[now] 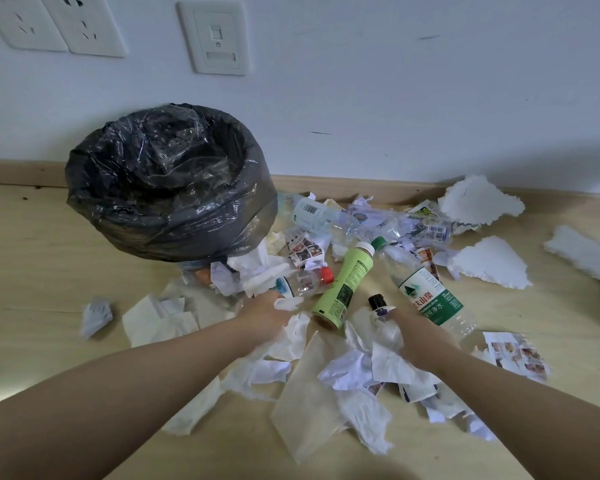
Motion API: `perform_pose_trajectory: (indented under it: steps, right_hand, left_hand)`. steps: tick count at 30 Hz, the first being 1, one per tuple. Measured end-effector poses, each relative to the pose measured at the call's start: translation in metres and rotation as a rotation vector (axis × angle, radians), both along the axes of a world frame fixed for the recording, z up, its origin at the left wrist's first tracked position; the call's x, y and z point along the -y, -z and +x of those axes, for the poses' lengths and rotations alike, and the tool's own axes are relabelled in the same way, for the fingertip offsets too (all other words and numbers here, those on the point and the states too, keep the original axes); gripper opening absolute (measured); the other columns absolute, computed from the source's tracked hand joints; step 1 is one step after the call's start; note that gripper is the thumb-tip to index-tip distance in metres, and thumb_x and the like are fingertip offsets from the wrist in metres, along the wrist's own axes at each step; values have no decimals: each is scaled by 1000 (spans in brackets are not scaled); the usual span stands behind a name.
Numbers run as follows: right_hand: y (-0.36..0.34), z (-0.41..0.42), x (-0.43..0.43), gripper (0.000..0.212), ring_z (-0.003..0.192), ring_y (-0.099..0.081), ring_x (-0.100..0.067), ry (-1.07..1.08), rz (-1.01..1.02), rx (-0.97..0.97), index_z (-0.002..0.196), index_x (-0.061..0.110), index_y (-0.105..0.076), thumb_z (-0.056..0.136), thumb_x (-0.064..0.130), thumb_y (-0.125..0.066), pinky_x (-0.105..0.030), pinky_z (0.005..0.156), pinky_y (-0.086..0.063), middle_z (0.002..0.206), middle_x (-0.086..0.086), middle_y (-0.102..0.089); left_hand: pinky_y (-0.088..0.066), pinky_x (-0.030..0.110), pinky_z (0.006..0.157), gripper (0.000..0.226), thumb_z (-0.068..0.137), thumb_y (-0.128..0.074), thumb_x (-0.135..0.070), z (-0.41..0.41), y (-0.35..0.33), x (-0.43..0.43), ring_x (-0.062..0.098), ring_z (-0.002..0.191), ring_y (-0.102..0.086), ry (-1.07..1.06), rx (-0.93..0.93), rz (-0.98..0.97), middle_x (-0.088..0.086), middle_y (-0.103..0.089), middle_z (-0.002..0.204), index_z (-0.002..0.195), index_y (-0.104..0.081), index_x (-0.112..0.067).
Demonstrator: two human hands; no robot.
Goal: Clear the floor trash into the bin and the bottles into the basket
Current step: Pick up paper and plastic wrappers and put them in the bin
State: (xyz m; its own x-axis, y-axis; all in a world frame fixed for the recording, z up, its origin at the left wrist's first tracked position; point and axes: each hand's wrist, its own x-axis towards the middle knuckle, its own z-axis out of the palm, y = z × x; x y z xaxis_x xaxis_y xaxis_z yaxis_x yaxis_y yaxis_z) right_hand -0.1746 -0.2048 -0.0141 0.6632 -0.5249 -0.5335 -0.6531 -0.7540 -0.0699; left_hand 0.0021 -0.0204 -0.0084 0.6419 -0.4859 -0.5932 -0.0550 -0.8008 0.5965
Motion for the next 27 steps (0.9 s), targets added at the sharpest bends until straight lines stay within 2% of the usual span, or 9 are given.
perform_pose_trajectory:
  steps: [2, 6, 9, 12, 15, 18, 22, 25, 27]
  right_hand:
    - [-1, 5, -2, 45, 95, -61, -22, 11, -8, 37, 130, 25, -46, 90, 6, -45, -34, 78, -54, 110, -3, -61]
    - [-12, 22, -4, 25, 87, -57, -24, 173, 1, 272, 110, 20, -57, 94, 13, -39, -30, 71, -48, 99, -5, -62]
    - [-24, 34, -7, 18, 76, -55, -26, 278, 6, 429, 103, 14, -54, 95, 16, -38, -28, 61, -41, 80, -5, -56]
    - [-28, 39, -15, 18, 73, -57, -25, 274, 60, 463, 102, 13, -56, 95, 18, -40, -28, 58, -43, 83, -7, -60]
    - [-24, 38, -22, 15, 69, -58, -22, 217, 120, 414, 96, 14, -57, 95, 17, -42, -29, 59, -46, 80, -5, -62]
    - [-20, 34, -23, 16, 69, -58, -24, 197, 152, 381, 88, 14, -57, 94, 17, -43, -36, 65, -51, 71, -3, -57]
    - [-25, 35, -18, 15, 70, -56, -22, 275, 180, 390, 95, 9, -57, 94, 16, -43, -33, 67, -50, 78, -6, -58]
    - [-39, 47, -19, 19, 61, -50, -17, 521, 289, 517, 108, 12, -55, 94, 14, -43, -28, 58, -46, 72, -1, -52]
    - [-51, 60, -27, 28, 68, -51, -18, 733, 461, 621, 121, 14, -51, 95, 12, -43, -34, 67, -52, 75, -1, -50]
  left_hand:
    - [-42, 28, 78, 30, 94, -47, -24, 2, -1, -7, 26, 106, -55, 263, 277, 156, 4, -57, 119, 123, -49, -17]
    - [-43, 31, 75, 33, 92, -42, -19, 2, 1, -16, 26, 102, -57, 749, 858, 362, 7, -55, 115, 125, -43, -19]
    - [-42, 33, 80, 49, 88, -48, -30, -7, 12, -20, 29, 102, -55, 906, 805, 288, 9, -51, 118, 135, -38, -24]
    - [-46, 36, 81, 49, 78, -65, -44, -20, 18, -25, 27, 98, -59, 983, 874, 243, 7, -56, 114, 123, -54, -27]
    - [-43, 38, 93, 41, 91, -49, -20, -26, 27, -29, 28, 121, -45, 1029, 705, 407, 13, -47, 128, 131, -45, -13]
    - [-43, 37, 91, 43, 85, -52, -14, -20, 36, -28, 30, 122, -44, 1069, 648, 453, 13, -47, 127, 127, -46, -11]
    - [-40, 27, 87, 35, 90, -53, -31, -3, 20, -17, 22, 118, -48, 655, 268, 229, 3, -54, 123, 121, -55, -17]
    - [-36, 26, 69, 32, 87, -60, -38, 12, -10, -1, 21, 93, -53, 217, 92, 3, 4, -57, 98, 107, -60, -12]
    - [-37, 25, 68, 29, 82, -67, -34, 22, -32, 11, 21, 86, -52, -185, -161, -212, 5, -56, 94, 102, -62, -13]
